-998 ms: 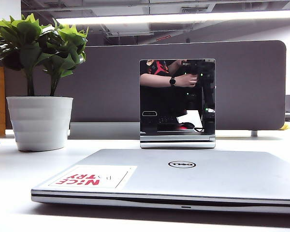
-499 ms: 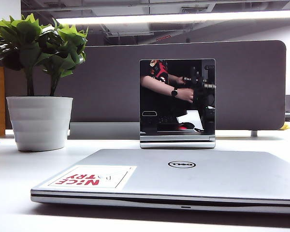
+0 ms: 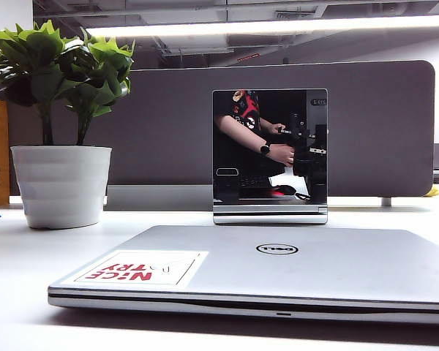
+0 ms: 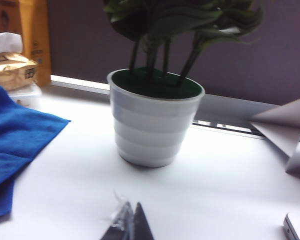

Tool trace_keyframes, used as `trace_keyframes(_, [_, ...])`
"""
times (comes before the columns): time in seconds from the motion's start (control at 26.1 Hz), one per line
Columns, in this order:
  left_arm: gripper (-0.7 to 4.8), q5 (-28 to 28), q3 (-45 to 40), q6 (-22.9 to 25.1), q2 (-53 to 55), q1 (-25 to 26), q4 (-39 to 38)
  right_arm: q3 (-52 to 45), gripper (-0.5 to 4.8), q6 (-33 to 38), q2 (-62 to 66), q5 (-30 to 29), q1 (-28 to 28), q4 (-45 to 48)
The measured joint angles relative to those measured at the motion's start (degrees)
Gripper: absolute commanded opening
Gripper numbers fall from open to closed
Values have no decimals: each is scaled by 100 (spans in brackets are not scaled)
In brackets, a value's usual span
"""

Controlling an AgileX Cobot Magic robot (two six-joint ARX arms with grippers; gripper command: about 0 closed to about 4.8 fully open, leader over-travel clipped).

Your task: Close the laptop lid.

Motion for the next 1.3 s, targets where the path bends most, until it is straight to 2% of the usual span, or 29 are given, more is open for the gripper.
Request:
trace_keyframes(0.19, [-5, 4, 0, 0, 0, 0, -2, 0, -1, -20, -2, 17, 0, 0])
trace_keyframes(0.46, [-5, 4, 0, 0, 0, 0, -2, 0, -1, -101, -2, -352, 92, 96])
trace_keyframes(0.84, [-5, 4, 0, 0, 0, 0, -2, 0, -1, -138, -2, -374, 140, 208])
trace_keyframes(1.04, [-5, 4, 0, 0, 0, 0, -2, 0, -1, -367, -2, -717, 138, 337])
trace_keyframes(1.3, [-5, 4, 0, 0, 0, 0, -2, 0, -1, -409, -2, -741, 138, 345])
